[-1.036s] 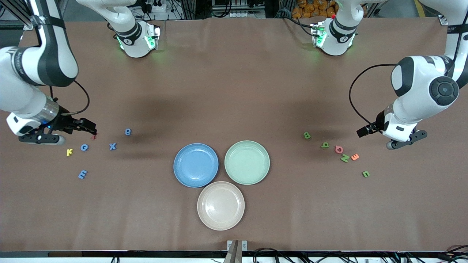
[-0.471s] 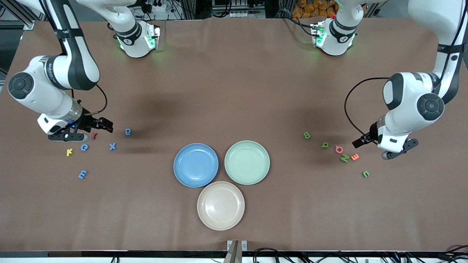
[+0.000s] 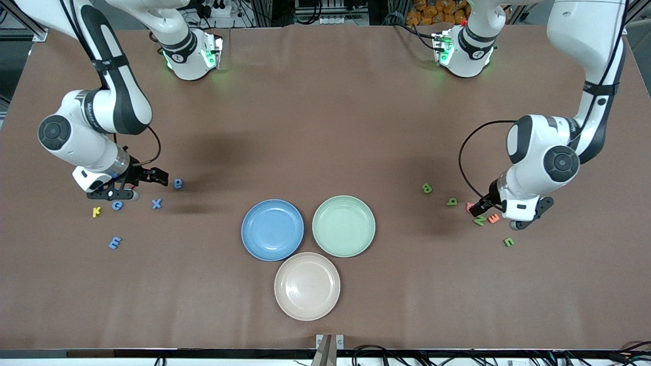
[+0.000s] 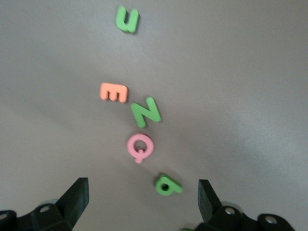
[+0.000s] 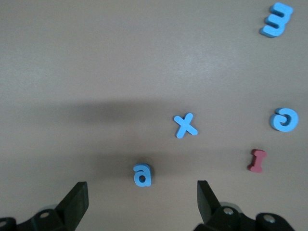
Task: Sort letters by color into matching plates
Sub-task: 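Reach the right gripper to blue letters while the left gripper reaches green letters, then grasp the blue a with the right gripper while the left gripper grasps green q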
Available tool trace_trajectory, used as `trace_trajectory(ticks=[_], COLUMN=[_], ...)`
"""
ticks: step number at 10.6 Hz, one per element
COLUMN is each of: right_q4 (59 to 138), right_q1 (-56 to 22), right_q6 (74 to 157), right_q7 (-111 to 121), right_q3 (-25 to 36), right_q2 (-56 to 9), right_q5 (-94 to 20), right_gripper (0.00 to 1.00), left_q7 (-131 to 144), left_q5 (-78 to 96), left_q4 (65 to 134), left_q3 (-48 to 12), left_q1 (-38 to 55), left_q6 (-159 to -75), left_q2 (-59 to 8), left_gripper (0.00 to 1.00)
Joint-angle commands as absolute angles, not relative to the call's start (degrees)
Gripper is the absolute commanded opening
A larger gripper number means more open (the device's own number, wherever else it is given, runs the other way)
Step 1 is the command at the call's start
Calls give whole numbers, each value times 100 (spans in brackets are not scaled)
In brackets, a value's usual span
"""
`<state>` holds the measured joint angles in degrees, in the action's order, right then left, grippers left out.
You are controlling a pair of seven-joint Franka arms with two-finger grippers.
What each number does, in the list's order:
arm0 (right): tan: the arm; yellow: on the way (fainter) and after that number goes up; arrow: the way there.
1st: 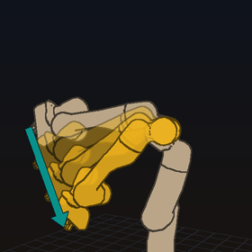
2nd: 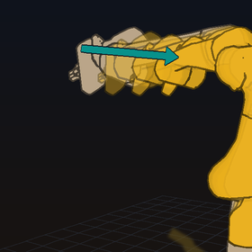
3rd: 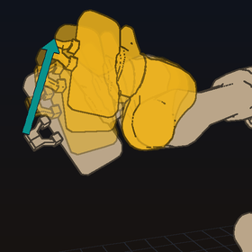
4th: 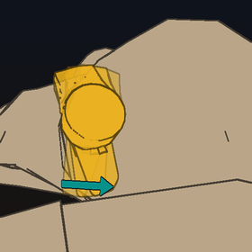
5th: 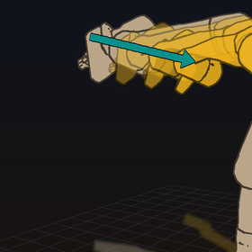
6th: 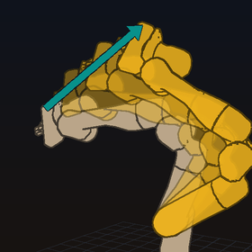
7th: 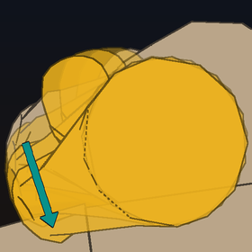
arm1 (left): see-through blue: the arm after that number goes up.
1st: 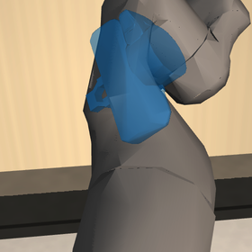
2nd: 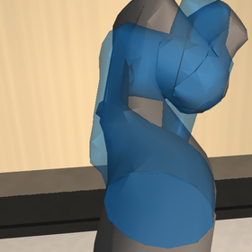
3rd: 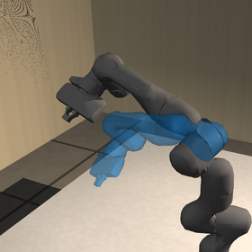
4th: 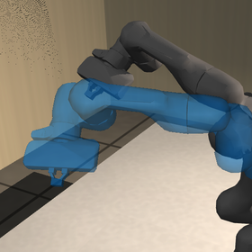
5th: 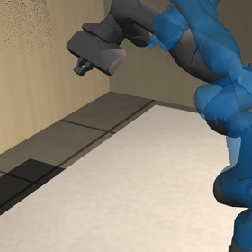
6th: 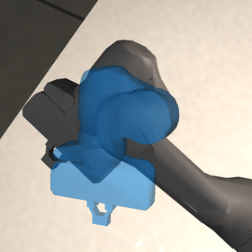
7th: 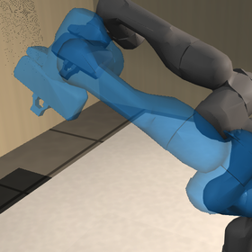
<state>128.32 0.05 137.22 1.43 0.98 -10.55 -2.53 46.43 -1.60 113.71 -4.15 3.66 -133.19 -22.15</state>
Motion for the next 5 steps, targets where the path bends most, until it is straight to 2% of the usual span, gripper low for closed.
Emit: trace_trajectory(ticks=[1, 5], right_q4=[13104, 13227], right_q1=[132, 193], right_q6=[14403, 14642], right_q7=[88, 88], right_q3=[-105, -237], right_q2=[-1335, -1555], right_q5=[-360, -527], right_gripper=[100, 100], left_q7=[6288, 7976], left_q5=[-299, -299], left_q4=[11206, 11197], left_q3=[-396, -404], left_q1=[737, 861], left_q6=[-13762, -13975], left_q2=[-2644, -2786], left_gripper=[100, 100])
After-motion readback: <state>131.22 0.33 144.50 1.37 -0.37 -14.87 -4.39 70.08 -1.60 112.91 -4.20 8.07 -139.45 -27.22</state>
